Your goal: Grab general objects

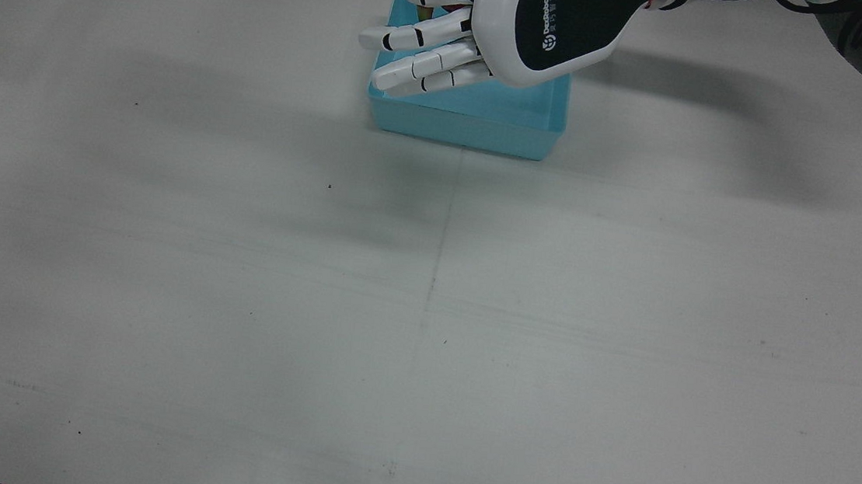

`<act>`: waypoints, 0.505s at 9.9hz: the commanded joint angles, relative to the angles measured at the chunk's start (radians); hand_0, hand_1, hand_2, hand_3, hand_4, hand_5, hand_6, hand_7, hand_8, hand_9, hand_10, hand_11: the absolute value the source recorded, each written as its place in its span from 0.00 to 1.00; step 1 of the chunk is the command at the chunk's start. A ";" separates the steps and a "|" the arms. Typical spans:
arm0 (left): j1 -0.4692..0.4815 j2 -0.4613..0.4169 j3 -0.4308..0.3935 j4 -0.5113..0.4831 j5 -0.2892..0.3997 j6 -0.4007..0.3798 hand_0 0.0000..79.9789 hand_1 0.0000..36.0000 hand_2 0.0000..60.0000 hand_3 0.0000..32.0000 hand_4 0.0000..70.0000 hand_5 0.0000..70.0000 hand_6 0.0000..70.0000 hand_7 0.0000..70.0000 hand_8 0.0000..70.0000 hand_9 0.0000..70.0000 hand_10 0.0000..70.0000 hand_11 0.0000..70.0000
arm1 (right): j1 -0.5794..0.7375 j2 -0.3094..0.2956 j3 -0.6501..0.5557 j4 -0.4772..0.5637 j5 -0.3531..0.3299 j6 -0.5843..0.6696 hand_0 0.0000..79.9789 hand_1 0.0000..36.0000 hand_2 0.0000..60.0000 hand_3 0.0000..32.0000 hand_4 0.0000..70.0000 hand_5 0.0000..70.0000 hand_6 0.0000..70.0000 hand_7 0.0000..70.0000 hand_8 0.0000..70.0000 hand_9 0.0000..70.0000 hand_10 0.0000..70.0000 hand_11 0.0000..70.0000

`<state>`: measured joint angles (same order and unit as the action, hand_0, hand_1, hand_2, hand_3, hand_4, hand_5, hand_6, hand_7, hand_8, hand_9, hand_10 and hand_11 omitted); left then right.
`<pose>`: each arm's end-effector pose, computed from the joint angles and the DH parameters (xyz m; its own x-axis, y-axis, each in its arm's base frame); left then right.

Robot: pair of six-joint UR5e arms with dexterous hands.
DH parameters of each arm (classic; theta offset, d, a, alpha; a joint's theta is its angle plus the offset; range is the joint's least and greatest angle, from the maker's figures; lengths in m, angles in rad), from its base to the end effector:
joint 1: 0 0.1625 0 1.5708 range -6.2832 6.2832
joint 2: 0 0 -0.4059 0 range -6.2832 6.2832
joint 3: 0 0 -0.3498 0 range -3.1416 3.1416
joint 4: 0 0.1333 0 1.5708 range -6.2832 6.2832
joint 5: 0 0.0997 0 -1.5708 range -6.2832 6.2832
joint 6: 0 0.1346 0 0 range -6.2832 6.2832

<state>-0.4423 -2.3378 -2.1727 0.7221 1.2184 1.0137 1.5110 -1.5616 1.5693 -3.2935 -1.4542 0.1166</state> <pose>0.3864 -0.3819 0.1155 -0.8063 -0.1672 -0.5674 0.2643 0.7563 -0.5985 0.1205 -0.4796 0.6836 -0.9925 -0.0719 -0.0985 0.1076 -0.1360 -0.9848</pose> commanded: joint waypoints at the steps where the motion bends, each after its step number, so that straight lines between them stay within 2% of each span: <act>1: 0.054 0.003 0.056 -0.102 0.039 0.005 0.56 0.00 0.00 0.00 0.64 0.49 0.17 0.40 0.07 0.06 0.12 0.16 | 0.000 0.000 0.000 0.000 0.000 0.000 0.00 0.00 0.00 0.00 0.00 0.00 0.00 0.00 0.00 0.00 0.00 0.00; 2: 0.057 0.003 0.057 -0.104 0.088 0.005 0.56 0.00 0.00 0.00 0.63 0.48 0.17 0.40 0.07 0.06 0.12 0.16 | 0.000 0.000 0.000 0.000 0.000 0.000 0.00 0.00 0.00 0.00 0.00 0.00 0.00 0.00 0.00 0.00 0.00 0.00; 4: 0.108 0.002 0.076 -0.122 0.093 0.012 0.54 0.00 0.00 0.00 0.56 0.43 0.13 0.38 0.06 0.05 0.12 0.16 | 0.000 0.000 0.000 0.000 0.000 0.000 0.00 0.00 0.00 0.00 0.00 0.00 0.00 0.00 0.00 0.00 0.00 0.00; 5: 0.117 0.003 0.109 -0.151 0.093 0.017 0.55 0.00 0.00 0.00 0.61 0.43 0.15 0.40 0.06 0.06 0.11 0.15 | 0.000 0.000 0.000 0.000 0.000 0.000 0.00 0.00 0.00 0.00 0.00 0.00 0.00 0.00 0.00 0.00 0.00 0.00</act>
<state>-0.3644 -2.3352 -2.1119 0.6181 1.2970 1.0223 1.5109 -1.5616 1.5693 -3.2935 -1.4542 0.1166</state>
